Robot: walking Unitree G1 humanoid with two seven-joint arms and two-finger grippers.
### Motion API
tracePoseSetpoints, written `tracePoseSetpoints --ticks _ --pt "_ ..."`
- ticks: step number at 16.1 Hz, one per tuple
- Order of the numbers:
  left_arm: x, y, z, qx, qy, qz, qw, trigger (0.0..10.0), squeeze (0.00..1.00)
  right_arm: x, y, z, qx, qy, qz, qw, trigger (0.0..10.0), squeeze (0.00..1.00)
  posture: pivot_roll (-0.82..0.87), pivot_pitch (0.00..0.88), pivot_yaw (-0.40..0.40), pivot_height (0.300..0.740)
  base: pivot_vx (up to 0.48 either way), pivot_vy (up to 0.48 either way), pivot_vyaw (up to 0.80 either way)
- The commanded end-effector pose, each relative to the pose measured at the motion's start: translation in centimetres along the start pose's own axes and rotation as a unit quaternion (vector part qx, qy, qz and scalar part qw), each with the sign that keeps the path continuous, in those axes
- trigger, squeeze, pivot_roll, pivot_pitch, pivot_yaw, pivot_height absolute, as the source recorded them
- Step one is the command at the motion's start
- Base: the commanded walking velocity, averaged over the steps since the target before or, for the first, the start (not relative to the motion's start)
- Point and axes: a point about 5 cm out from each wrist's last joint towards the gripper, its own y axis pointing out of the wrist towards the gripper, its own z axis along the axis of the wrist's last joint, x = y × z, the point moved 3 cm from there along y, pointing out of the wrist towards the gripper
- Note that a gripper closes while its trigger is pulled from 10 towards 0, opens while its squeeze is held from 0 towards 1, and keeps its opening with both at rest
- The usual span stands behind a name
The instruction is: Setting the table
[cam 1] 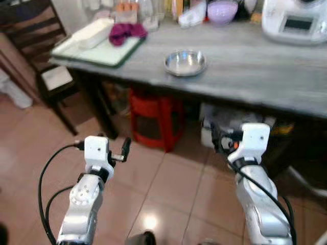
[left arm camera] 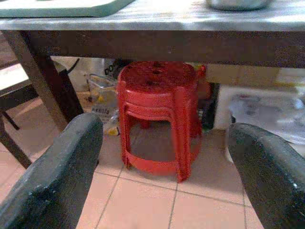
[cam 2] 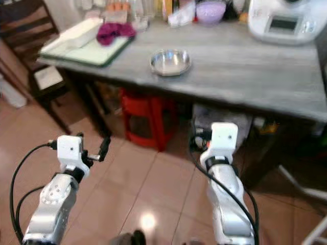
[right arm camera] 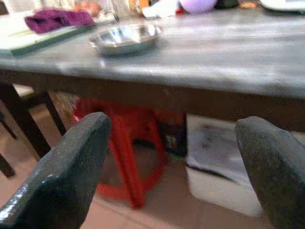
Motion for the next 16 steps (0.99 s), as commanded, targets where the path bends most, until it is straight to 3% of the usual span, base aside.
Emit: tracePoseSetpoints --ticks 1,6,12,16 --pt "-0.3 -0.1 0.0 -0.002 0.006 0.005 1.0 10.0 0.0 0.2 -0.1 0.0 -0.001 0.004 -0.007 1.0 10.0 0.0 -0.11 0.137 0.09 0.74 -0.277 0.0 0.0" --pt "0.0 -0.2 -0.1 -0.005 0.006 -0.005 1.0 10.0 0.0 -0.1 0.1 0.5 0.005 0.006 -0.006 1.0 10.0 0.0 -0.12 0.143 0.095 0.74 -0.27 0.0 0.0" --pt "-0.2 0.0 1.4 0.03 0.015 -0.018 0.999 10.0 0.0 -0.3 0.1 0.6 0.008 0.006 -0.009 1.0 10.0 0.0 -0.1 0.151 0.111 0.74 0.0 0.0 0.0" --pt "0.6 -0.1 1.7 0.033 0.018 -0.049 0.998 10.0 0.0 -0.4 0.1 0.3 0.004 0.01 -0.012 1.0 10.0 0.0 -0.1 0.155 0.118 0.74 0.0 0.0 0.0"
